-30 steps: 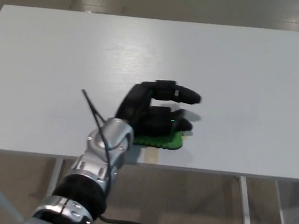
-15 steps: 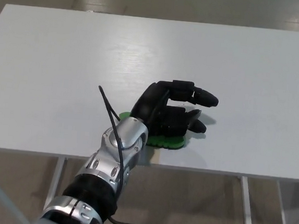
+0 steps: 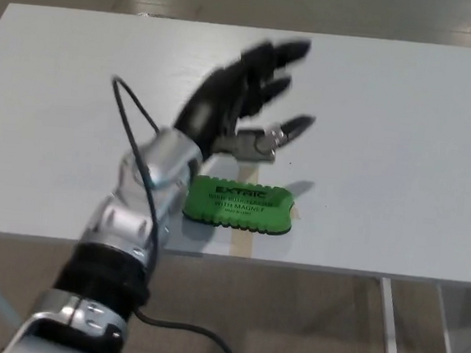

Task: Use the left hand to press on the green eraser and wipe the desk from center to the left and then back to center.

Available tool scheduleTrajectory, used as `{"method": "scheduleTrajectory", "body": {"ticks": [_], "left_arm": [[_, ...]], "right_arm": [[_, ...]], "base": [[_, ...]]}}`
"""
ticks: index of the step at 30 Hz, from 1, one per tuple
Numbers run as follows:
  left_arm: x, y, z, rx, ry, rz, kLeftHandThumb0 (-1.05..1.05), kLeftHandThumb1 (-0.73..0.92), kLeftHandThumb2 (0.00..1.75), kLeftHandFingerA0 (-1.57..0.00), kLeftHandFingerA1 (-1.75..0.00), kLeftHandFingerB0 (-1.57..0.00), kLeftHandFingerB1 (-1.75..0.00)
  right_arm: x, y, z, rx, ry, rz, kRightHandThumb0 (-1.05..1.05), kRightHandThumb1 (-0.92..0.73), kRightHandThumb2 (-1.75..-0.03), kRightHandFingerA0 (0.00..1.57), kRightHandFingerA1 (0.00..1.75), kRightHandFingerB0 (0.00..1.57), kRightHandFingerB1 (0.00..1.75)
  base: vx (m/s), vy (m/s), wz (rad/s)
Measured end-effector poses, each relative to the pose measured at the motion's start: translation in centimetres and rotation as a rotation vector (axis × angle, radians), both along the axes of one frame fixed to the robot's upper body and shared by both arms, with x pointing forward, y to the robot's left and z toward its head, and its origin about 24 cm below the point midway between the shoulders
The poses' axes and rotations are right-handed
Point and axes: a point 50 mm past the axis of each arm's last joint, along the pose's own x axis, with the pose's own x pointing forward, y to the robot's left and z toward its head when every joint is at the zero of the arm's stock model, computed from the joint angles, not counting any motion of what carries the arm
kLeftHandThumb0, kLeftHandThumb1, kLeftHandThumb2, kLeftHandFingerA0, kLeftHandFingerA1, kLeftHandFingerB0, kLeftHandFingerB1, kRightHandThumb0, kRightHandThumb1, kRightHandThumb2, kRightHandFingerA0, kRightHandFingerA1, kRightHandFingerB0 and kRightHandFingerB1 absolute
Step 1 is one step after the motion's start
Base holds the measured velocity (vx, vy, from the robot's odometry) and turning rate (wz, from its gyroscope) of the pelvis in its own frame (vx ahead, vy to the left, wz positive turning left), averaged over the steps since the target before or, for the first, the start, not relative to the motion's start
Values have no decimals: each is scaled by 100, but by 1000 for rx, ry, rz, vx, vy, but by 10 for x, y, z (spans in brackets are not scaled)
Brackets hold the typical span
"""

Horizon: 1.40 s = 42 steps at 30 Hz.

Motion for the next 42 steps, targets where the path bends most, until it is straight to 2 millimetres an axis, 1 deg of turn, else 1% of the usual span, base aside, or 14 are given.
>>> {"method": "scheduleTrajectory", "body": {"ticks": [9,11,14,15,17,20,21,24,33,34,36,38,39,42], "left_arm": [[-21,24,72,-17,-282,-47,-78,46,87,-7,-13,0,-29],[-26,30,77,-19,-308,-43,-81,55,58,-8,-25,-5,-29],[-40,51,87,-25,-364,-27,-78,49,81,-17,-40,-4,-32],[-45,57,88,-26,-375,-22,-73,48,79,-38,-47,-5,-34],[-54,70,87,-26,-386,-9,-70,48,77,-48,-50,-7,-38],[-73,95,74,-28,-369,24,-61,53,57,-65,-45,-13,-31],[-73,95,74,-28,-369,24,-39,36,85,-65,-66,-4,-44],[-97,122,50,-35,-303,65,-59,46,73,-71,-56,-17,-38],[-164,181,-16,-54,-41,188,-48,51,55,-78,-48,-27,-31],[-173,187,-23,-53,-2,202,-46,51,55,-79,-48,-28,-30],[-186,196,-33,-53,51,217,-46,51,55,-79,-48,-28,-30],[-201,206,-45,-56,126,234,-49,43,68,-76,-56,-22,-38],[-210,211,-52,-62,167,241,-48,45,68,-79,-57,-23,-38],[-226,220,-67,-74,259,255,-49,47,70,-84,-57,-24,-39]], "right_arm": [[4,0,1,2,-9,4,-32,-63,-60,63,51,57,39],[4,0,1,2,-8,4,-33,-63,-60,62,51,56,38],[3,-1,1,4,-2,1,-40,-52,-82,56,59,47,51],[2,-1,0,4,0,0,-34,-63,-59,58,48,49,36],[1,-2,0,5,3,-5,-35,-64,-59,57,47,46,35],[0,-4,0,5,2,-19,-35,-65,-59,56,46,45,35],[0,-4,0,5,2,-19,-44,-54,-81,53,57,40,48],[1,-8,2,3,-7,-41,-36,-64,-60,61,49,46,35],[14,-22,15,-1,-92,-117,-39,-66,-61,64,49,49,36],[16,-25,17,-1,-106,-131,-45,-56,-84,56,59,42,49],[19,-29,20,-2,-126,-152,-45,-56,-84,56,59,42,49],[24,-35,25,-6,-152,-179,-40,-69,-62,60,49,46,35],[27,-38,28,-8,-166,-194,-48,-59,-87,52,57,38,48],[31,-46,34,-8,-192,-229,-49,-60,-88,51,55,37,48]], "base": [[0,0,0],[0,0,0],[0,0,0],[0,0,0],[0,0,0],[0,0,0],[0,0,0],[0,0,0],[0,0,0],[0,0,0],[0,0,0],[0,0,0],[0,0,0],[0,0,0]]}}
